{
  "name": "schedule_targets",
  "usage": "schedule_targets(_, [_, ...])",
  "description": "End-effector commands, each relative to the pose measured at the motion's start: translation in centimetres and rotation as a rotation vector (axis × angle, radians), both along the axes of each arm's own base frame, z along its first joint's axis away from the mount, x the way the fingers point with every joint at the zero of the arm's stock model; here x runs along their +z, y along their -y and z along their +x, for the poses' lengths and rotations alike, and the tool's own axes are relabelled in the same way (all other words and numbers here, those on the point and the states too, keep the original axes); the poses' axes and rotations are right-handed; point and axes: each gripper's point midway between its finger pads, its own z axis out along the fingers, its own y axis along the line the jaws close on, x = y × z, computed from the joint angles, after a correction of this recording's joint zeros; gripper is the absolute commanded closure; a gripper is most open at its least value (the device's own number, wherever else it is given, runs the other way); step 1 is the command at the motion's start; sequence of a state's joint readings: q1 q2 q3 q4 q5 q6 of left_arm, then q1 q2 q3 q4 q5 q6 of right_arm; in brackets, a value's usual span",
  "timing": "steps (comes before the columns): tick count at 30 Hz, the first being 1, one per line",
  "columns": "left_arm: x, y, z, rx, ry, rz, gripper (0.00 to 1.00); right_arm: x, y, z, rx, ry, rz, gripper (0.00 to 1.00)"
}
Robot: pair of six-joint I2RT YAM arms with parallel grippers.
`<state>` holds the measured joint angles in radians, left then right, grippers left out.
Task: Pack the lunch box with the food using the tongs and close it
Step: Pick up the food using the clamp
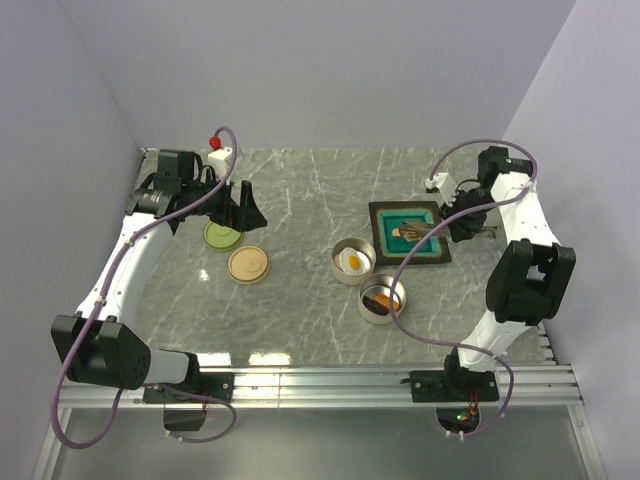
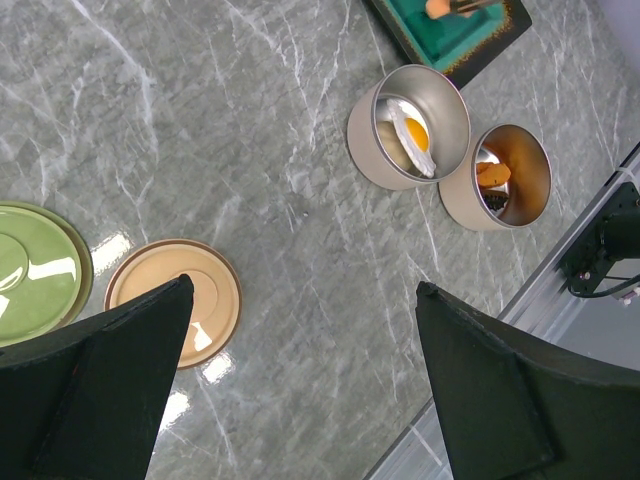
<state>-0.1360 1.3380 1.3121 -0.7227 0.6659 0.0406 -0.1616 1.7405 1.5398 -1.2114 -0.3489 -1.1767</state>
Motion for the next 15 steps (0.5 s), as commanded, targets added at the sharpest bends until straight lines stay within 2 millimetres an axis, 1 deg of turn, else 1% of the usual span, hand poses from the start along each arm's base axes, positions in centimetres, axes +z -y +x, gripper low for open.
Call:
schedule_targets(1, [1.5,0.2,0.3,-0.014,0.048,-0.02,0.01,3.8,-0.3,0.2,-0.01,0.092,0.02,0.66])
schedule_targets(6, [1.4,0.2,0.3,-0.015,0.047,-0.022,0.01,4.5,-0.4,0.0,-0.006,0.101,0.023,0.66])
schedule_targets(9, [1.5,0.2,0.3,-0.014,0.051,-0.019,0.01,5.3,-0.8,-0.7,-0.002,0.102,0.042,0.66])
schedule_targets(13, [1.7,0.2,0.3,-0.014,0.056,-0.017,0.01,6.5,-1.6,-2.5,0.012,0.111,0.065,0.66])
schedule_targets(15, [1.7,0.2,0.4,-0.016,0.055,-0.018,0.01,6.8,-2.0,-3.5,0.019,0.106,0.08,0.66])
